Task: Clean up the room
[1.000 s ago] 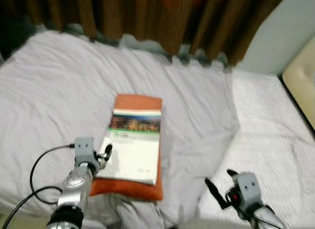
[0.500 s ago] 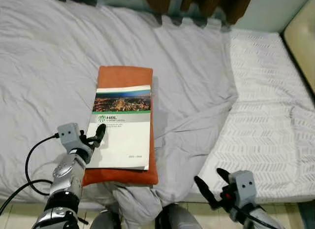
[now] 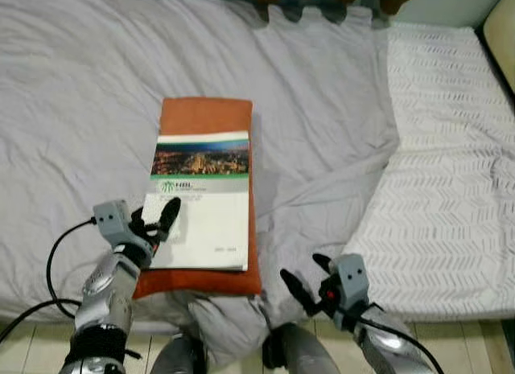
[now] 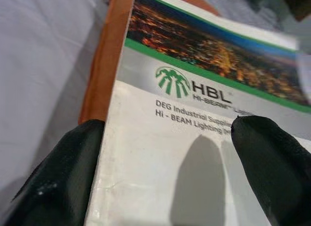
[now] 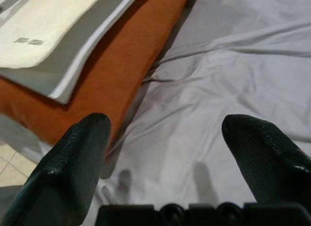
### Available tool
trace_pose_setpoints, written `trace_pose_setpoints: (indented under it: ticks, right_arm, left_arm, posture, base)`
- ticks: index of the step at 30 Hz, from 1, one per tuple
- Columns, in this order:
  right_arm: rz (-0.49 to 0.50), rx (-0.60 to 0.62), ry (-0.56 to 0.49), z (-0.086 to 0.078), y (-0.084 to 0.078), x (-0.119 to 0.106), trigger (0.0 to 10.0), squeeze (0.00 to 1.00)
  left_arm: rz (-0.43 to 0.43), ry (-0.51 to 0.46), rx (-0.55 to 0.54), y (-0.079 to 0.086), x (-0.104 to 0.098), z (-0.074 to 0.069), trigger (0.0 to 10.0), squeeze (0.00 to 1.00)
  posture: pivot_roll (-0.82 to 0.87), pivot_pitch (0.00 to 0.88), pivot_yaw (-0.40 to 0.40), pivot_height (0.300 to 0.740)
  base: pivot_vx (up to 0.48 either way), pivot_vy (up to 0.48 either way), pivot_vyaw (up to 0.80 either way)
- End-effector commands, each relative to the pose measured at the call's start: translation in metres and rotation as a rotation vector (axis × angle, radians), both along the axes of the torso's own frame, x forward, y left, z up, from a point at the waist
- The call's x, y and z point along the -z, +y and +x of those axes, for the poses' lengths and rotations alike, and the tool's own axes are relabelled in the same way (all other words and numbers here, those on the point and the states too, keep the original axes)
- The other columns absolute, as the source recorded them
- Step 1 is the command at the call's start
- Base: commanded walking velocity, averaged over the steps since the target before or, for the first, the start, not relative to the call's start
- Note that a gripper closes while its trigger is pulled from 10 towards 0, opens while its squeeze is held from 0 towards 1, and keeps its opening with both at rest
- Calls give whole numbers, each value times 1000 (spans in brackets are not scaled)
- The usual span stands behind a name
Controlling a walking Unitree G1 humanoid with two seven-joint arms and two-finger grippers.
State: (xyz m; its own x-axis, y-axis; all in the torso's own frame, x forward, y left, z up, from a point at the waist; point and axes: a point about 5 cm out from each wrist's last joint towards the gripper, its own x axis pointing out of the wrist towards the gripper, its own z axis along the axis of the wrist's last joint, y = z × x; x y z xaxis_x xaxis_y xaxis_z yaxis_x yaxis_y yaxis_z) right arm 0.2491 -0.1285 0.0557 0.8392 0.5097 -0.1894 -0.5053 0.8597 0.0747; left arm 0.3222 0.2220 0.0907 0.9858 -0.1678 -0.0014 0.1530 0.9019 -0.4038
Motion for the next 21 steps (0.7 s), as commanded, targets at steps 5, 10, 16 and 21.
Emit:
trace_pose_setpoints:
  ticks: [5, 10, 16, 21]
  right_arm:
    - [-11, -27, 25, -6, 4, 14, 10000, 0]
    - [-9, -37, 23, -4, 7, 15, 10000, 0]
    - [-9, -38, 12, -2, 6, 14, 10000, 0]
    - [-9, -34, 7, -3, 5, 13, 10000, 0]
  left_arm:
    - [-91, 71, 73, -14, 20, -15, 10000, 0]
    - [-182, 120, 98, -20, 30, -19, 10000, 0]
    - [-187, 180, 79, -25, 43, -19, 0, 0]
    - [-177, 206, 70, -26, 48, -19, 0, 0]
  posture:
    - [-119, 417, -143, 740]
    - [-116, 414, -143, 740]
    - [-131, 413, -149, 740]
    - [-139, 412, -149, 740]
  base:
    - [0, 0, 0]
    - [0, 0, 0]
    - [0, 0, 0]
    - [0, 0, 0]
